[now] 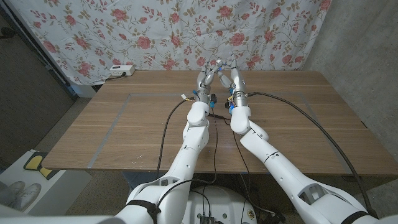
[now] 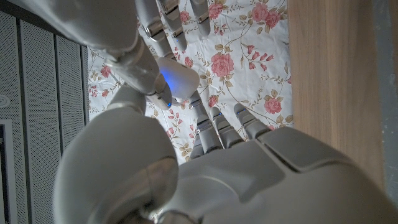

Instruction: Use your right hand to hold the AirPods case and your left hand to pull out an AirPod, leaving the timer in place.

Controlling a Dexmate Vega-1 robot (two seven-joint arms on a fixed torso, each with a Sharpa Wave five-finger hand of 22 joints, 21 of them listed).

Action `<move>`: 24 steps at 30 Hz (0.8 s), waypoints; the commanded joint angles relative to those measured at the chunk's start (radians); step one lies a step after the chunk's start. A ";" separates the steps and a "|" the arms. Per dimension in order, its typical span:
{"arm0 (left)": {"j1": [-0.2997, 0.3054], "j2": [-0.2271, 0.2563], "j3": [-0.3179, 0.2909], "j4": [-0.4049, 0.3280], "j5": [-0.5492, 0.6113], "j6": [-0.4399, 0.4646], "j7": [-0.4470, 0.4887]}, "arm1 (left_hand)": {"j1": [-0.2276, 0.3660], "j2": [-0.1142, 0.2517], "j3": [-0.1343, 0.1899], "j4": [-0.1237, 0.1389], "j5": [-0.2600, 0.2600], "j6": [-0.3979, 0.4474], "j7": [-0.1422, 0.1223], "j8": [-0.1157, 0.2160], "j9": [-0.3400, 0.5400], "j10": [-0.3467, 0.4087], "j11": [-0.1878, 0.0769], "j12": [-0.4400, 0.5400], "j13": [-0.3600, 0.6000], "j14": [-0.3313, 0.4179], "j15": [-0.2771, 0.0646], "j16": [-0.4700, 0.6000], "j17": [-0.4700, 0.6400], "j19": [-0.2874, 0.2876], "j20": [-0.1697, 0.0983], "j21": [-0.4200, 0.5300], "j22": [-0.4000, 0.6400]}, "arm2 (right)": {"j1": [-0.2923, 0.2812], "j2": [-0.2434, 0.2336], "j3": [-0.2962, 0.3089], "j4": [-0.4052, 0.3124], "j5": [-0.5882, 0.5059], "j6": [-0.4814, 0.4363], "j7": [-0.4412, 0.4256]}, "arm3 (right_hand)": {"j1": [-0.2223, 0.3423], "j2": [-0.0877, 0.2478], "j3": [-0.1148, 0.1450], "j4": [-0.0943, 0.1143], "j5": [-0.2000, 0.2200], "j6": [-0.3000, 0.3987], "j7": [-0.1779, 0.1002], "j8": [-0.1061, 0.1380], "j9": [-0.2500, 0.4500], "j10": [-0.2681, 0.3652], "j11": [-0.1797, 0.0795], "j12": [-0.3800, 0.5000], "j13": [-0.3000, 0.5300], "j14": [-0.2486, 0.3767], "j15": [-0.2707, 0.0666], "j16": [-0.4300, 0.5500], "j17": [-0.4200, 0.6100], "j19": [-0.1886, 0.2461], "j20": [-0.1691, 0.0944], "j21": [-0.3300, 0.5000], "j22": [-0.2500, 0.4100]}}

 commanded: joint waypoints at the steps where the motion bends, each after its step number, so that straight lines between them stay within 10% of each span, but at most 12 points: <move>1: 0.003 0.005 0.004 -0.012 -0.003 0.011 -0.013 | 0.025 0.031 -0.001 0.000 0.006 0.003 0.005 -0.003 0.003 0.090 -0.094 0.006 0.050 0.016 -0.007 -0.001 0.002 0.003 0.009 0.002 0.004 | 0.002 0.002 -0.001 0.004 0.006 0.001 0.003 | 0.004 0.021 0.010 0.000 0.000 0.008 -0.005 0.006 0.001 0.006 -0.003 0.013 0.007 0.008 -0.056 0.009 0.006 0.004 -0.005 0.007 0.003; 24: 0.005 0.007 -0.002 -0.012 -0.015 0.019 -0.035 | 0.027 0.035 -0.006 0.000 0.007 0.006 0.005 -0.004 0.003 0.091 -0.094 0.005 0.051 0.020 -0.005 0.000 0.002 0.005 0.011 0.002 0.004 | 0.009 0.015 0.000 0.025 0.018 0.018 -0.007 | 0.036 0.056 0.037 -0.002 0.002 0.050 -0.013 0.013 0.001 0.028 -0.027 0.069 0.040 0.036 -0.080 0.024 0.027 0.023 -0.027 0.012 0.004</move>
